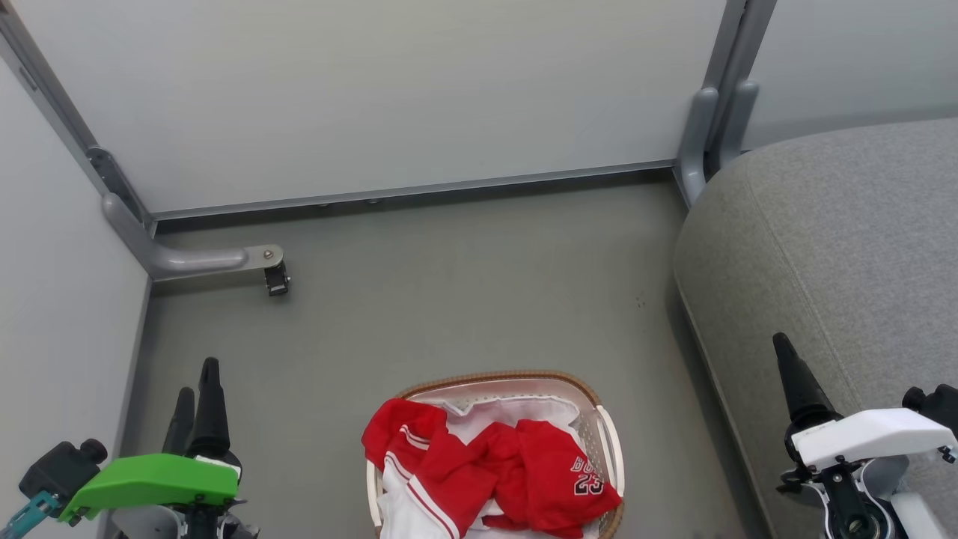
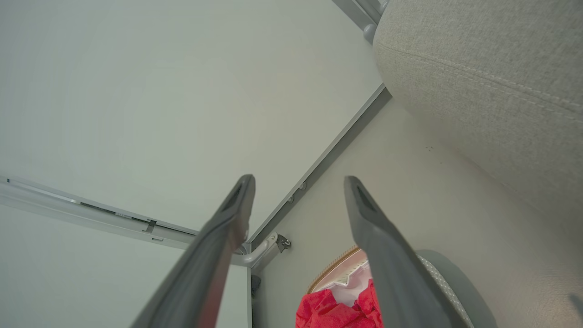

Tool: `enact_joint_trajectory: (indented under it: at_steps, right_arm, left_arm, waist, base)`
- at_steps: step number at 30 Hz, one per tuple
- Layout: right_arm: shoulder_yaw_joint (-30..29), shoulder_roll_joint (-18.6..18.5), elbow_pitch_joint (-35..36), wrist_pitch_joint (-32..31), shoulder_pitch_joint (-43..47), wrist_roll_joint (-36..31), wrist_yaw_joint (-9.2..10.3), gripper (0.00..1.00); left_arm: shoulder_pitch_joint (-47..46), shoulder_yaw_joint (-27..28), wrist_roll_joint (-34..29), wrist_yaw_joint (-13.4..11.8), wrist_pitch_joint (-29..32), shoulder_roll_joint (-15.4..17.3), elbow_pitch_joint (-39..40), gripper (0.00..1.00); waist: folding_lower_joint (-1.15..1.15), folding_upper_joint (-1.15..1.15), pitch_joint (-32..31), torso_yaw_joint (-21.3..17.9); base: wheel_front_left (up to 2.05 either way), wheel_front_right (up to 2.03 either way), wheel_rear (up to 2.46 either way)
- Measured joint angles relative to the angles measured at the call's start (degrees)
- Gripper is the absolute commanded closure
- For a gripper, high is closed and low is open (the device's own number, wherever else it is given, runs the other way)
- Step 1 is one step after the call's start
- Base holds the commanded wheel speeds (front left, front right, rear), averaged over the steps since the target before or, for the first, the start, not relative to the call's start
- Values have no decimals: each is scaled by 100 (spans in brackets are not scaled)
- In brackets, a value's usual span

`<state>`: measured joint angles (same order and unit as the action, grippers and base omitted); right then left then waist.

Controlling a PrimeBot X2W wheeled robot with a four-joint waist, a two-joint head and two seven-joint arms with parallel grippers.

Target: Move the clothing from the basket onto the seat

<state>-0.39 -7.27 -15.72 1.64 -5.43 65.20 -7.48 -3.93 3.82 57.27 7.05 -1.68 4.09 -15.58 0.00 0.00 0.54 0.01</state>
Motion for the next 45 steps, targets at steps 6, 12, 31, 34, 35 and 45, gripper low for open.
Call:
enact_joint_trajectory:
  at_steps: [6,12,31,34,35,45]
  right_arm:
    - [131,-47,-18,112,-2,-510,0,0]
    - [263,-68,-70,233,-3,-1035,0,0]
    - [512,-79,-202,581,114,-2425,0,0]
    - [523,-86,-196,632,114,-2640,0,0]
    - [533,-91,-194,646,114,-2691,0,0]
    - [637,-124,-240,787,122,-3271,0,0]
  left_arm:
    - [106,-42,-534,-51,-123,19,-30,0]
    - [128,-122,-1054,-99,-246,31,-40,0]
    - [453,-229,-2443,-236,-583,24,-26,0]
    - [462,-243,-2653,-253,-622,24,-11,0]
    - [463,-245,-2704,-254,-649,25,-11,0]
    - [552,-242,-3293,-297,-783,25,-74,0]
  waist:
    - [0,0,-5,-3]
    - [0,0,-10,2]
    - [0,0,-48,-11]
    - [0,0,-51,-1]
    - [0,0,-52,2]
    - [0,0,-49,-3]
  base:
    - [0,0,0]
    - [0,0,0]
    - [0,0,0]
    - [0,0,0]
    - [0,0,0]
    - [0,0,0]
